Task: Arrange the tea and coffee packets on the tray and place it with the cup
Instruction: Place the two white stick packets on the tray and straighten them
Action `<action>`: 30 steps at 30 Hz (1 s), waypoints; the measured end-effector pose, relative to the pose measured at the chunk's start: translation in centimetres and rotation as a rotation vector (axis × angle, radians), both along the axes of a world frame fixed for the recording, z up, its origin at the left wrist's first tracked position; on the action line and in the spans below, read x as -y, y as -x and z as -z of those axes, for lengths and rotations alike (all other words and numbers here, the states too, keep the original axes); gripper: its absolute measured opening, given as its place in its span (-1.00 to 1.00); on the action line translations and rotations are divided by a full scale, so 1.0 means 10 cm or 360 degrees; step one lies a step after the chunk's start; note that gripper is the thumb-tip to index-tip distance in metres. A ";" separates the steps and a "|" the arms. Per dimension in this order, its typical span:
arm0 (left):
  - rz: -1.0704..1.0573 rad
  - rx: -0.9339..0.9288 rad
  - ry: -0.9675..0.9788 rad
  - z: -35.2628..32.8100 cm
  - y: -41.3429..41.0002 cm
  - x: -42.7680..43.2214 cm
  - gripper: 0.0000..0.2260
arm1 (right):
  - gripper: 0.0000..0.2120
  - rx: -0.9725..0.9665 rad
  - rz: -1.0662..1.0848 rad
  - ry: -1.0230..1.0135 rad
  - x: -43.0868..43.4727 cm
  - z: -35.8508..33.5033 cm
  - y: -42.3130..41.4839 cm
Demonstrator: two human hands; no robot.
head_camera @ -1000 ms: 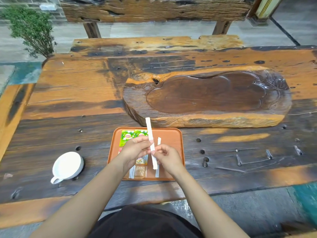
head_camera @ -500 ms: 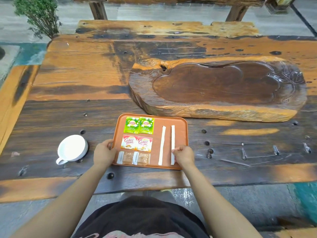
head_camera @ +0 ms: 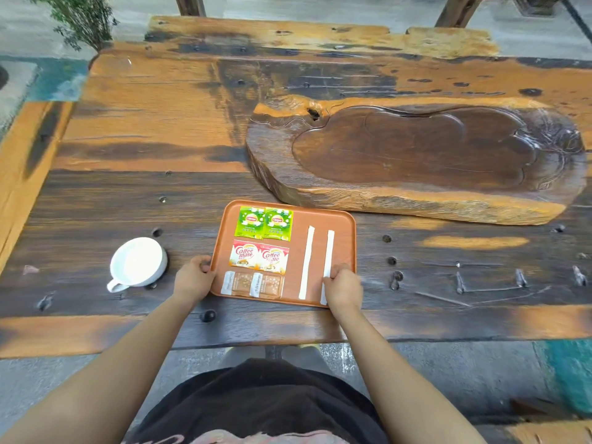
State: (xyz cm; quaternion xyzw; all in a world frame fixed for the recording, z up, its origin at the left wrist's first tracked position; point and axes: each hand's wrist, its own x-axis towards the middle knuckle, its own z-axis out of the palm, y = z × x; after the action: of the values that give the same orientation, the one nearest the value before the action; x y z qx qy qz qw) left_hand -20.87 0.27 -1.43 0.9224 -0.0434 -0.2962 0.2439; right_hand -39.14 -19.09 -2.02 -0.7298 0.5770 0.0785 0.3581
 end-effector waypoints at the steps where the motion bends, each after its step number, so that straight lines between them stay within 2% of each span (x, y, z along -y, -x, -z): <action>1: 0.0013 0.0005 -0.0006 0.01 -0.01 0.00 -0.64 | -0.83 -0.0005 -0.0016 0.0006 0.00 -0.01 0.01; 7: 0.0039 -0.0036 0.0012 0.07 -0.10 -0.04 -0.68 | -0.83 0.0132 -0.0191 0.0273 -0.06 -0.08 -0.05; 13: 0.0037 -0.0044 0.0038 0.14 -0.15 -0.07 -0.68 | -0.80 0.0099 -0.0499 0.0289 -0.22 -0.02 -0.32; 25: 0.0051 -0.0036 0.0087 0.21 -0.16 -0.07 -0.69 | -0.73 0.0179 -0.0260 0.0206 -0.24 0.09 -0.38; 30: 0.0091 -0.0063 0.0085 0.21 -0.17 -0.09 -0.69 | -0.76 0.0197 -0.0290 0.0209 -0.22 0.12 -0.37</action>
State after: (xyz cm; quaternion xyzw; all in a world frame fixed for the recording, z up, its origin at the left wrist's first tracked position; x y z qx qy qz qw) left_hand -19.14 1.16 -3.51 0.9080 -0.0727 -0.3199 0.2606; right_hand -35.49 -16.92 -3.18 -0.8046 0.4890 0.0277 0.3359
